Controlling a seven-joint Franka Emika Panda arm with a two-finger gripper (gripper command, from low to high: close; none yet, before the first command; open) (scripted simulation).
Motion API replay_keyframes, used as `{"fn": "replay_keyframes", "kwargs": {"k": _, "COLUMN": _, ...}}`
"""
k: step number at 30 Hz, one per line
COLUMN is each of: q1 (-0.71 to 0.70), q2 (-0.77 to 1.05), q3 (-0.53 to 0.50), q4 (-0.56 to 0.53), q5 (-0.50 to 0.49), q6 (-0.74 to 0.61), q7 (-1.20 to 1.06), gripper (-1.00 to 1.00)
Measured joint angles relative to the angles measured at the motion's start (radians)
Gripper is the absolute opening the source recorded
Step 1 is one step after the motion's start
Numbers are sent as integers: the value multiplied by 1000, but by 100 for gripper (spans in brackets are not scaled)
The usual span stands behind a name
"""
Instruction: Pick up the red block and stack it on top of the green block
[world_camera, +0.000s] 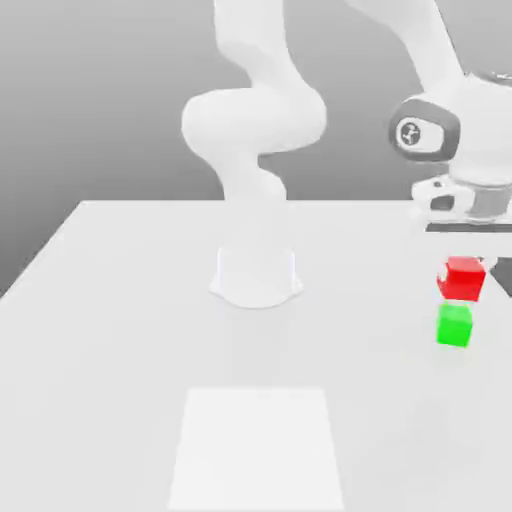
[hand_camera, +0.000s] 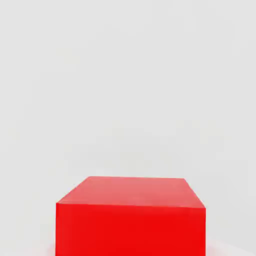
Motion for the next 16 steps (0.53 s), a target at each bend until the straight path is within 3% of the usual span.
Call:
{"fn": "replay_keyframes", "kwargs": {"k": 6, "q1": -37, "q2": 100, "q3": 31, "q4": 1, "q5": -133, "q6": 91, "q7": 94, "gripper": -100}}
{"fn": "replay_keyframes", "kwargs": {"k": 14, "q1": -28, "q2": 265, "q3": -61, "q4": 10, "q5": -468, "q6": 201, "q7": 333, "gripper": -100}}
{"fn": "replay_keyframes", "kwargs": {"k": 15, "q1": -12, "q2": 285, "q3": -86, "q4": 12, "q5": -509, "q6": 213, "q7": 363, "gripper": 100}}
{"fn": "replay_keyframes", "kwargs": {"k": 16, "q1": -12, "q2": 285, "q3": -86, "q4": 12, "q5": -509, "q6": 213, "q7": 363, "gripper": 100}}
